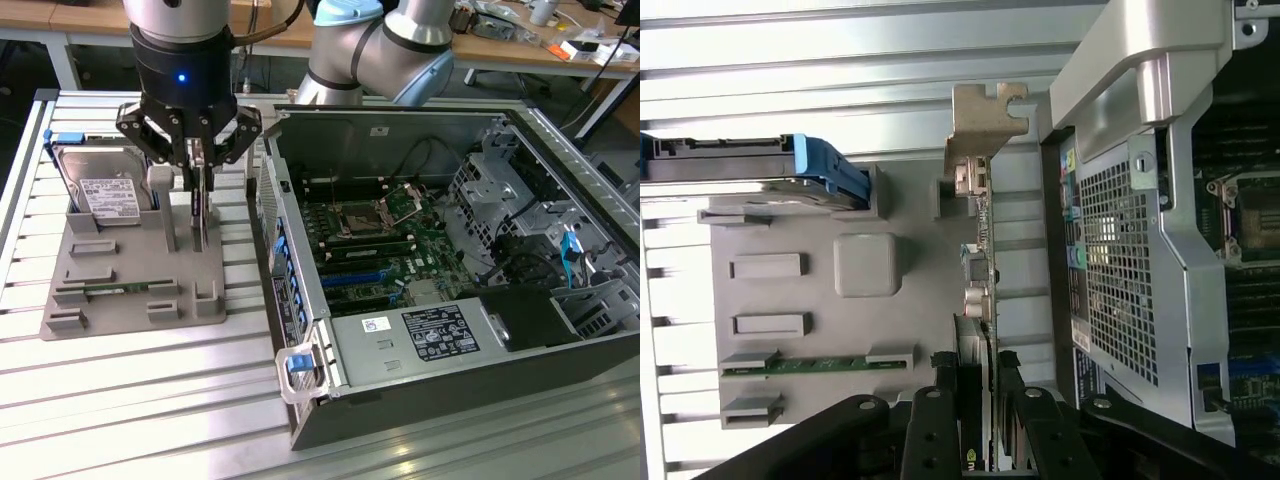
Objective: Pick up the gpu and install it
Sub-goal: 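Pick up the gpu and move the gpu toward the slot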
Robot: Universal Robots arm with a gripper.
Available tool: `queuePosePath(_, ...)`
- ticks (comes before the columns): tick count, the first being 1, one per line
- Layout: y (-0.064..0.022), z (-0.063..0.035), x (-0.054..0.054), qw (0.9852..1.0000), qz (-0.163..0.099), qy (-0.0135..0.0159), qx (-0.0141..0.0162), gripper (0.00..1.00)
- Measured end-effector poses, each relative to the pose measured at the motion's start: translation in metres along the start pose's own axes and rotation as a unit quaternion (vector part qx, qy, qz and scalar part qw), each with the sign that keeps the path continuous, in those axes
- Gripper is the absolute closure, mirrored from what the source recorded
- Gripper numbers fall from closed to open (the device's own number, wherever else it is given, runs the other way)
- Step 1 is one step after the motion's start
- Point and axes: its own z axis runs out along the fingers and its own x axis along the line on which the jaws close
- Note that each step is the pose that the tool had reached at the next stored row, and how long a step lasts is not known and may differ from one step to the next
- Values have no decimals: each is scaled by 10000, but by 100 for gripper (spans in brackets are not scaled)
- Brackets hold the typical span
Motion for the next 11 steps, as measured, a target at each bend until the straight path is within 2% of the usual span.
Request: queuePosePath(11,10,-201,-6,10000,0,0,0,73)
